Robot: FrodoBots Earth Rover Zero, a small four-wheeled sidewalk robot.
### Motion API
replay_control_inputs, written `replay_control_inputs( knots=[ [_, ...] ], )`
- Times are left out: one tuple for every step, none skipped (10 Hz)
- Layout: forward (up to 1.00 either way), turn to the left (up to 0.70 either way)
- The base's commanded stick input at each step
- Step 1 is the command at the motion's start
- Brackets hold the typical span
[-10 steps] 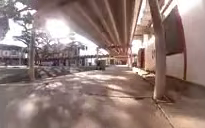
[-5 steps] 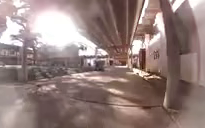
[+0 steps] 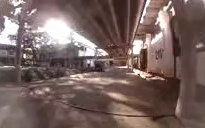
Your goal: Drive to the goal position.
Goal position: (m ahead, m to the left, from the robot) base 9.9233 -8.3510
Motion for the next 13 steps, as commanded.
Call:
replay_control_inputs(
  knots=[
    [0.7, -0.01],
    [0.7, 0.0],
    [0.7, 0.0],
    [0.7, 0.0],
    [0.7, 0.0],
    [0.7, 0.0],
    [0.7, 0.0],
    [0.7, 0.0],
    [0.7, 0.0],
    [0.7, 0.0],
    [0.7, 0.0],
    [0.7, 0.0],
    [0.7, 0.0]
  ],
)
